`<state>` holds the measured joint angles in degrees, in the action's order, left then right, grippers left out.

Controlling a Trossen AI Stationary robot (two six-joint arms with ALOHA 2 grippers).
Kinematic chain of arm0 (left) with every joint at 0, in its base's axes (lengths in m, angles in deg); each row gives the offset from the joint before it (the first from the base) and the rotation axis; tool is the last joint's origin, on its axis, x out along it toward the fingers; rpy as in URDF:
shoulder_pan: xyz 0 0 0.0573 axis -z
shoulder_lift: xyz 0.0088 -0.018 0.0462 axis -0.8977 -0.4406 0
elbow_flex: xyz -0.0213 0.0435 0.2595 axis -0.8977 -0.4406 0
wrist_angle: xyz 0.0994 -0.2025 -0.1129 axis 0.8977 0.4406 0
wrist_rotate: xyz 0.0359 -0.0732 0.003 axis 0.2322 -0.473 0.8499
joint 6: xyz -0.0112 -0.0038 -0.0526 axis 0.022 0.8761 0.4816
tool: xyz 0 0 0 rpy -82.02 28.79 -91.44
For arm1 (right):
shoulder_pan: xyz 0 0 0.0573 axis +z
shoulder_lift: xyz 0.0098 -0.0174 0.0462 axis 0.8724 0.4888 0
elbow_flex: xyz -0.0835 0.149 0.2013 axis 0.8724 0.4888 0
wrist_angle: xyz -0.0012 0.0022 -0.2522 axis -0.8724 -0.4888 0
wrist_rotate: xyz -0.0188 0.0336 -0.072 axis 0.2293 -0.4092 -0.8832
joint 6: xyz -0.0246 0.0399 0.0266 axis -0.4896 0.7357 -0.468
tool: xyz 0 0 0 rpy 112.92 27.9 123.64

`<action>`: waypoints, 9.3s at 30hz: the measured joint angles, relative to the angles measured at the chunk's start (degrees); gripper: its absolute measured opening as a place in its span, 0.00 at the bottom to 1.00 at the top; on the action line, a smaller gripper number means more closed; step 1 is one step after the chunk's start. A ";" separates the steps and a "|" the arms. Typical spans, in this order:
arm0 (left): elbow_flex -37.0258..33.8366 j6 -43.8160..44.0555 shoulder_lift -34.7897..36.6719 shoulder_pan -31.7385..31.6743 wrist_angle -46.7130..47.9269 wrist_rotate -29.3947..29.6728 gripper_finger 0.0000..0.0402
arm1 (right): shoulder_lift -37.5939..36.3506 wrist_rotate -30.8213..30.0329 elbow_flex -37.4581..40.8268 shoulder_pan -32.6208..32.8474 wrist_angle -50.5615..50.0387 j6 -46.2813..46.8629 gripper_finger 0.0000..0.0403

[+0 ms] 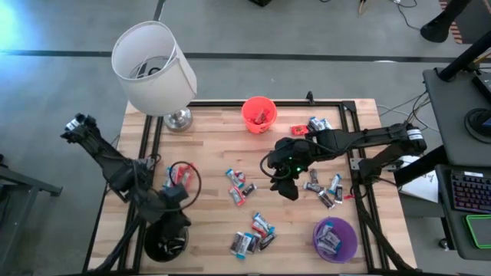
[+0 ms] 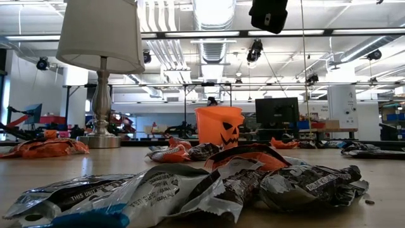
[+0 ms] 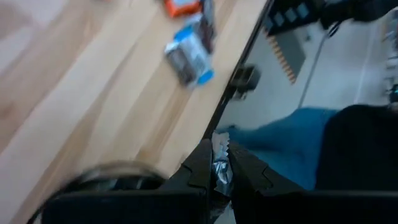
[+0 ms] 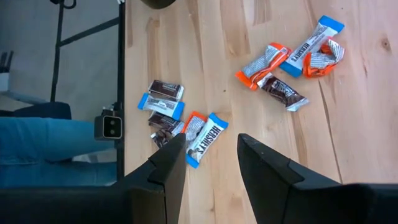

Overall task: Organize candy in baskets
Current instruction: Put the brown chocolate into the black bucket, then put the orange chocolate into the orange bucket

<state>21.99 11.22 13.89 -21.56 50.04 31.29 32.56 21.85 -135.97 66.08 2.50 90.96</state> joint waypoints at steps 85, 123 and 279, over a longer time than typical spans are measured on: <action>-1.61 -42.01 -3.34 -38.57 34.30 8.57 0.38 | 0.07 -0.10 0.00 0.02 0.94 1.41 0.33; -20.67 -51.21 -15.74 -42.45 12.67 8.12 0.40 | 0.07 -5.70 0.02 0.02 3.98 20.06 0.33; 12.22 -82.63 -10.66 -41.37 -5.89 4.05 0.00 | 4.87 -38.99 -2.03 -2.64 30.88 21.16 0.21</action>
<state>34.21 -71.41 3.23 -62.93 44.15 35.34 37.43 -17.15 -138.00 63.44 33.39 112.11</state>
